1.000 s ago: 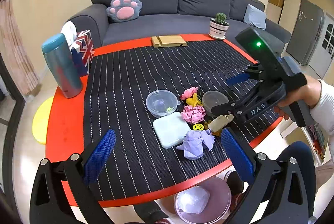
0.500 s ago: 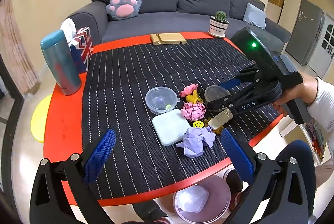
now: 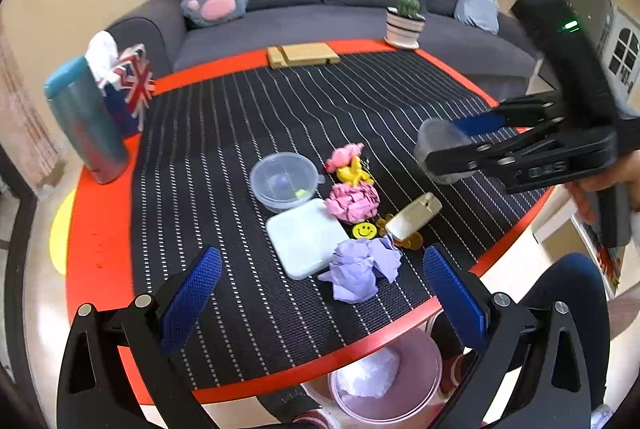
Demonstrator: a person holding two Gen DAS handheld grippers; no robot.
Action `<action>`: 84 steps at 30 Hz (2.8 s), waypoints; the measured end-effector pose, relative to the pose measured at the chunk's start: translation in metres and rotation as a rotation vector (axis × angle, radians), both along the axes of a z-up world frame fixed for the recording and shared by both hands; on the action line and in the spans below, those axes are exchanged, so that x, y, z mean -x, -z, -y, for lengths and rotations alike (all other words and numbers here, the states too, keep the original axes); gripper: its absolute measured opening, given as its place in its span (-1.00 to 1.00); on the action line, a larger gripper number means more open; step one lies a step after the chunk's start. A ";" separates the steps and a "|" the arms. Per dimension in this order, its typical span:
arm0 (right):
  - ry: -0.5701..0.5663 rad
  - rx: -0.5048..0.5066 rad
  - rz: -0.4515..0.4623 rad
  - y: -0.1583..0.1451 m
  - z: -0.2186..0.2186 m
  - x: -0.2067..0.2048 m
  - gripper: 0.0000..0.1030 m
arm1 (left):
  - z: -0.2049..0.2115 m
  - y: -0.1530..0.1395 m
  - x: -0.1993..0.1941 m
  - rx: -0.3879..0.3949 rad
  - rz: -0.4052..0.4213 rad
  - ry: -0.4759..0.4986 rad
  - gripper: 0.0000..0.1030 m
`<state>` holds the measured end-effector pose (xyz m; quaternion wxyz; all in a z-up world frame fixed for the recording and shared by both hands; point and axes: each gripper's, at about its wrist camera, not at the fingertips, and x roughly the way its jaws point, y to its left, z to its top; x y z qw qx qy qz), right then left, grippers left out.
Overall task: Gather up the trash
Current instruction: 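Reach the right tool to the clear round container and close on it, then carry the clear container with the right tool over the pink bin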
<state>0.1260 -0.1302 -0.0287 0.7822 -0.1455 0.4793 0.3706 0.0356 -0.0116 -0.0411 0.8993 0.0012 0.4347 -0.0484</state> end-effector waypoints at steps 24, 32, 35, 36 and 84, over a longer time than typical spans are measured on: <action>0.064 -0.030 0.014 0.002 0.044 0.035 0.17 | 0.018 0.045 -0.027 0.020 -0.146 0.074 -0.05; 0.071 -0.047 0.028 -0.002 0.046 0.039 0.17 | 0.019 0.036 -0.020 0.038 -0.116 0.084 -0.32; 0.072 -0.054 0.033 -0.004 0.047 0.043 0.17 | 0.018 0.025 -0.013 0.047 -0.093 0.085 -0.32; 0.073 -0.056 0.034 -0.005 0.048 0.045 0.17 | 0.018 0.022 -0.010 0.047 -0.086 0.085 -0.32; 0.067 -0.135 0.058 -0.018 0.085 0.175 0.17 | 0.049 0.001 0.099 0.088 0.040 0.088 0.89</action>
